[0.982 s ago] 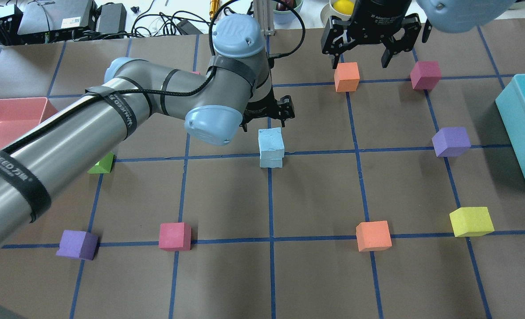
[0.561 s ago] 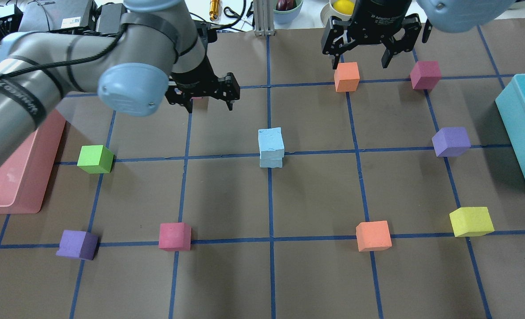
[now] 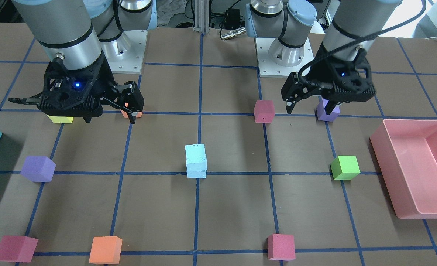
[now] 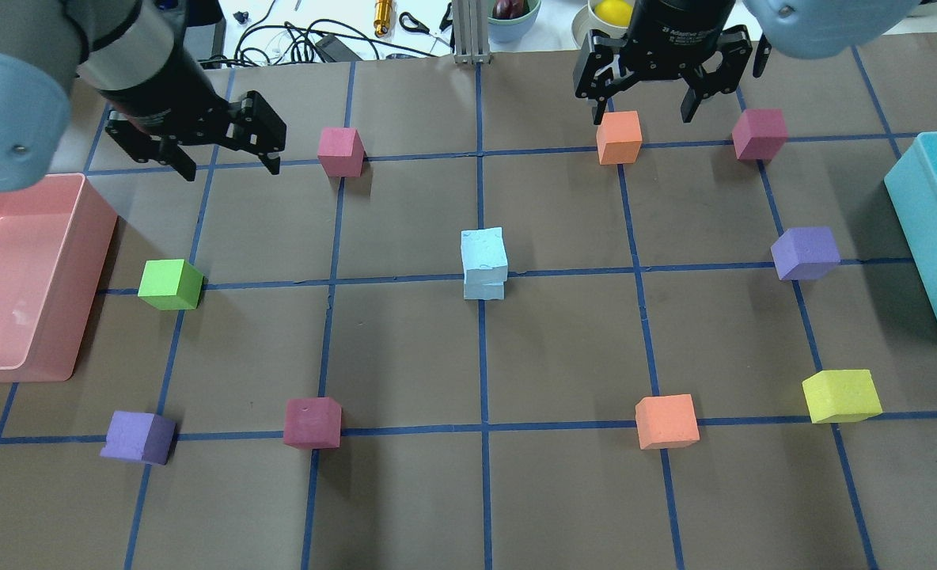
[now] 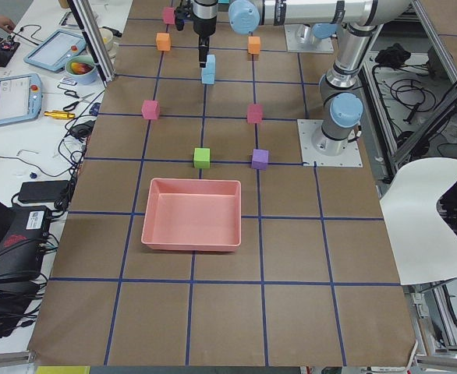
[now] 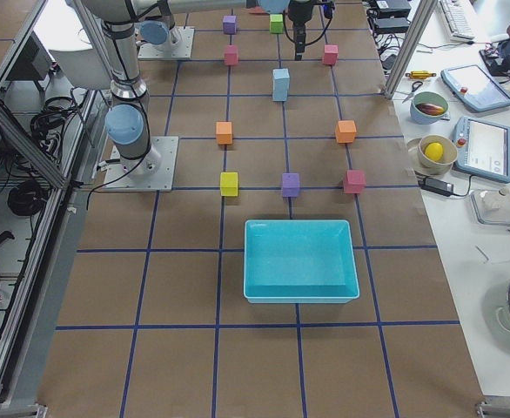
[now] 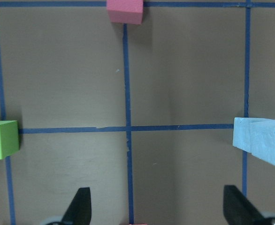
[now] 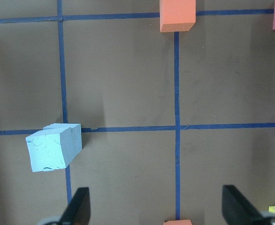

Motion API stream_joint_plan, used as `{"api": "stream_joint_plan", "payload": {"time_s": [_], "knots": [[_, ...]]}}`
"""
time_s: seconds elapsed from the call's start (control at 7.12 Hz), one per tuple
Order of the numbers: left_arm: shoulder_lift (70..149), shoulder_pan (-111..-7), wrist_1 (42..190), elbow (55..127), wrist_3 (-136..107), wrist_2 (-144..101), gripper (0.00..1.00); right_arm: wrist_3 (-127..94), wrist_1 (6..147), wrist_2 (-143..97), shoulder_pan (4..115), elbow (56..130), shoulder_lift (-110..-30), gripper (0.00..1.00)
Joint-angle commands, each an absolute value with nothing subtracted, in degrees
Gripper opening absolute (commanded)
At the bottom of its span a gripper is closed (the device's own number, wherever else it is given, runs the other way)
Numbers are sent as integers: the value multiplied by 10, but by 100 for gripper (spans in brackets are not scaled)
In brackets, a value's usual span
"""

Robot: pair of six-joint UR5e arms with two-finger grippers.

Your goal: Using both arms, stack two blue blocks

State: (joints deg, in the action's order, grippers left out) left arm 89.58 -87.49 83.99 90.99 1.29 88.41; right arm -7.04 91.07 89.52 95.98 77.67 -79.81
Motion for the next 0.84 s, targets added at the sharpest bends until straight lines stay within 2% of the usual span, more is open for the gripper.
{"api": "stream_joint_plan", "payload": {"time_s": [0.0, 0.7], "knots": [[872, -872, 859, 911, 9, 886, 100, -70, 911, 895, 960, 777, -798, 100], [874, -871, 858, 906, 9, 921, 100, -70, 910, 895, 960, 777, -798, 100]]}}
